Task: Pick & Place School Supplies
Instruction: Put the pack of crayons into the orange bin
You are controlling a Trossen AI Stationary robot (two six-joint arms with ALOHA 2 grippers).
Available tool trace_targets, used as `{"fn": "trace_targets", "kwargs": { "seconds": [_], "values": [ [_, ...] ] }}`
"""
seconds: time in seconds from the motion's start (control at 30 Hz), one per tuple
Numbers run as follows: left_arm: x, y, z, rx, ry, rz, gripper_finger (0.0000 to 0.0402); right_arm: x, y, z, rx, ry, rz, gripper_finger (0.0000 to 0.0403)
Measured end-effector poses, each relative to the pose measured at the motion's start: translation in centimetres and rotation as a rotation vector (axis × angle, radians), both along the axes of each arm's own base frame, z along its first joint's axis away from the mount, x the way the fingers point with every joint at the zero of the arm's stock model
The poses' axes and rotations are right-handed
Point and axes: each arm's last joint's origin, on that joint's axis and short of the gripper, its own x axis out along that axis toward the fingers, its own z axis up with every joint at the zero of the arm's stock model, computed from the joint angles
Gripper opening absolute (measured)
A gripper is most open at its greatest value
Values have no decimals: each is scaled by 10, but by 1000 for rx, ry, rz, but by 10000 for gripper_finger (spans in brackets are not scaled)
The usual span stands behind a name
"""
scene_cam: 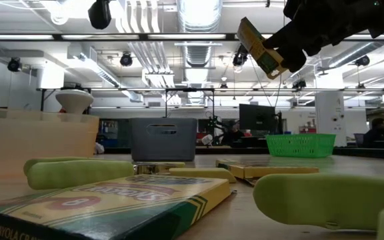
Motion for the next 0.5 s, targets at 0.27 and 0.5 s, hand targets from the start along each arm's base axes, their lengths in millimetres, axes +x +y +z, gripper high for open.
{"fn": "trace_targets", "kwargs": {
  "seconds": [0.27, 0.5],
  "values": [
    [0, 0, -7, -15, 71, 0, 44, 0, 0, 0, 0, 0, 0, 325],
    [0, 0, -7, -113, 44, 10, 42, 0, 0, 0, 0, 0, 0, 325]
  ]
}}
